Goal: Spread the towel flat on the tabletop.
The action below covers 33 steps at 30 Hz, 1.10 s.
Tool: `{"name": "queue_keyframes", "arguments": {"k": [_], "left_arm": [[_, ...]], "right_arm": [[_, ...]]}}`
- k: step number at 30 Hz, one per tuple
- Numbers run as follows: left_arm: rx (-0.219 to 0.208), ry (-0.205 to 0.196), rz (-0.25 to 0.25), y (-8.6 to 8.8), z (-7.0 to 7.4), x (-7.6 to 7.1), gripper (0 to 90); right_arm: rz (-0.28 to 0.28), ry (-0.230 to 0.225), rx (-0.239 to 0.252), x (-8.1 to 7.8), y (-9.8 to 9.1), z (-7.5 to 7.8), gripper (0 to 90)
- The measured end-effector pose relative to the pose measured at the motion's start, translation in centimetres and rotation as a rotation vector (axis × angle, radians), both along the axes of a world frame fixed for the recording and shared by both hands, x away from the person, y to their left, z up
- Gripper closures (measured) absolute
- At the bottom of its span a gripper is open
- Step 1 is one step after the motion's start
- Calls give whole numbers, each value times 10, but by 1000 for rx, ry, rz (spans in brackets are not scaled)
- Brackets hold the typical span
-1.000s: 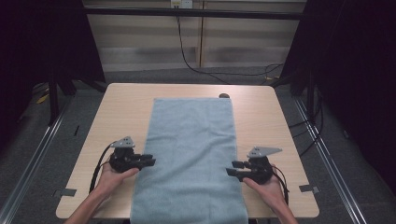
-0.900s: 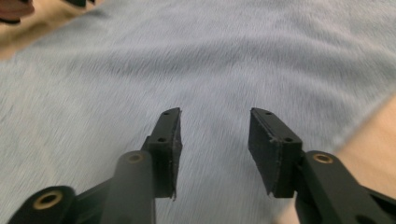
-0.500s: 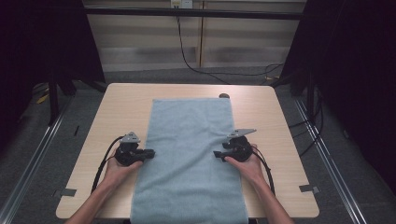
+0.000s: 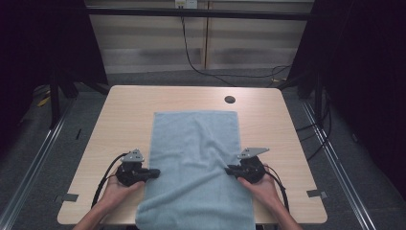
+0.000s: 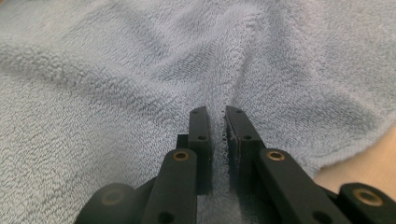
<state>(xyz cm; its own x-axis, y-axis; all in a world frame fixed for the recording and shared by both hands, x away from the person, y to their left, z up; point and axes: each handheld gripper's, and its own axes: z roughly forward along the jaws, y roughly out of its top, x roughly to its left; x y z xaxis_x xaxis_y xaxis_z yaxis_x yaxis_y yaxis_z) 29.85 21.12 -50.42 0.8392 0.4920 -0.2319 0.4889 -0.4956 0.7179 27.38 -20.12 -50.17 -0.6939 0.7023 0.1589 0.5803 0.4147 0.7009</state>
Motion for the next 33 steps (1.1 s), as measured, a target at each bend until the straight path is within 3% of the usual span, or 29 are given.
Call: {"name": "queue_keyframes", "arguments": {"k": [2, 3, 6, 10, 14, 17, 20, 23, 26, 28, 30, 33], "left_arm": [[3, -2, -22, 1, 1, -11, 880], [-3, 19, -36, 2, 1, -17, 879], [-1, 32, -67, 2, 2, -34, 879], [5, 35, -105, 7, 6, -54, 894], [-18, 32, -89, 9, 9, -56, 847], [-39, 12, -72, 5, 14, -39, 788], [-39, 14, -30, -6, 15, -13, 761], [-22, -31, -60, -21, 21, 6, 756], [-40, -23, -12, -28, 19, 25, 756], [-25, -32, 9, -30, 12, 32, 751], [29, -34, 24, -31, 4, 35, 703], [5, -46, 16, -26, -1, 31, 685]], "right_arm": [[13, -1, -1, -14, -1, 1, 812], [19, -8, 4, -22, -1, 0, 810], [46, -6, 6, -42, -1, 1, 799], [68, 25, 32, -64, -1, 2, 779], [65, 26, 65, -72, -3, 6, 679], [45, -14, 109, -63, -6, 15, 642], [15, -31, 99, -44, -6, 16, 607], [-11, -32, 77, -23, -5, 17, 588], [-23, -38, 63, -2, -4, 18, 590], [-30, -40, 57, 10, -1, 18, 587], [-34, -45, 41, 21, 2, 17, 575], [-62, -22, 37, 33, 3, 9, 559]]}}
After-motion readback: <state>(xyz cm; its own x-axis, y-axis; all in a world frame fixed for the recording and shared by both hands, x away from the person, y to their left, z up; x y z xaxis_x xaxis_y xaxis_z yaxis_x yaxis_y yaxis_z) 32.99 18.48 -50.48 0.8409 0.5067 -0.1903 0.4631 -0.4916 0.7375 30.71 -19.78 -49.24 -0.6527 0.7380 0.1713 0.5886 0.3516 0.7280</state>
